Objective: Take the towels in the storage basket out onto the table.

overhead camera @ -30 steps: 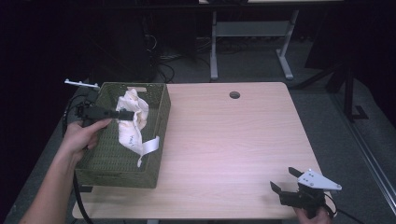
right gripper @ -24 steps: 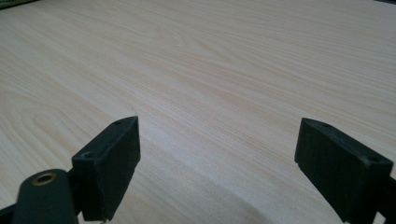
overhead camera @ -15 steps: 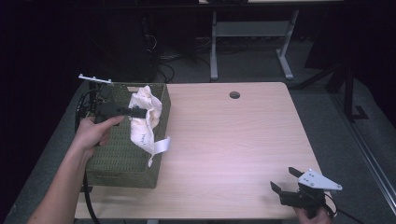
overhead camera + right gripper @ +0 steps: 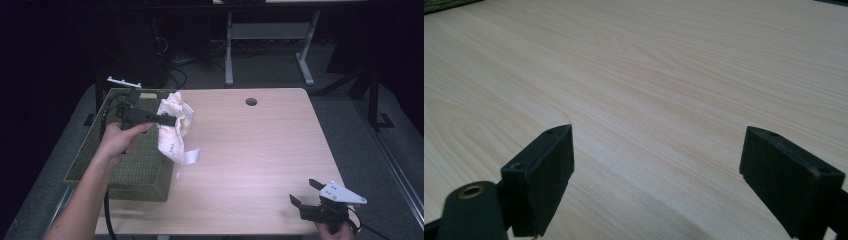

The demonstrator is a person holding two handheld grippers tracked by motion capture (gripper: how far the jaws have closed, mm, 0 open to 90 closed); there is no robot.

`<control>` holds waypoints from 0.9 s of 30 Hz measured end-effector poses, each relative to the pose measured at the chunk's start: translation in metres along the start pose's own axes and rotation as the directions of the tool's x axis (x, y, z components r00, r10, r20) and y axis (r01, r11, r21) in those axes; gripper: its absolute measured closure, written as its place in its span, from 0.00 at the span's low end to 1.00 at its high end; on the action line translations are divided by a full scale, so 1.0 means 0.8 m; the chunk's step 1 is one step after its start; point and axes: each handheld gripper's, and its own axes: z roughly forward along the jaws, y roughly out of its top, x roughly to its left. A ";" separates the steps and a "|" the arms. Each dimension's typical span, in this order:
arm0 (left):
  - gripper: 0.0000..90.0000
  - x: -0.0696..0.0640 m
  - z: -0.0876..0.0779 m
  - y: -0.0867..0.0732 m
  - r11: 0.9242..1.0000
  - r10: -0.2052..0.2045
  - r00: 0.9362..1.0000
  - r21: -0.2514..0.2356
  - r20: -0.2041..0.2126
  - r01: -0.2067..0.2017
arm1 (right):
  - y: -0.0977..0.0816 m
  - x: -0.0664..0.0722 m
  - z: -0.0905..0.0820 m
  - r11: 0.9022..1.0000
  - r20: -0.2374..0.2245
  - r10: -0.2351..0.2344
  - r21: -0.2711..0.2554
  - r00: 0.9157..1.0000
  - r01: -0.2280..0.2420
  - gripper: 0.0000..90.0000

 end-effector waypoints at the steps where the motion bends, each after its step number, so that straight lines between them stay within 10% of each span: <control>1: 0.77 -0.002 0.006 0.002 1.000 -0.004 1.000 -0.001 -0.001 0.004 | 0.000 0.000 0.000 1.000 -0.001 -0.001 -0.002 1.000 0.001 0.15; 27: 0.77 -0.014 0.108 0.019 0.998 -0.001 1.000 0.059 0.003 0.001 | 0.001 -0.001 -0.005 1.000 -0.001 0.007 -0.013 1.000 -0.007 0.15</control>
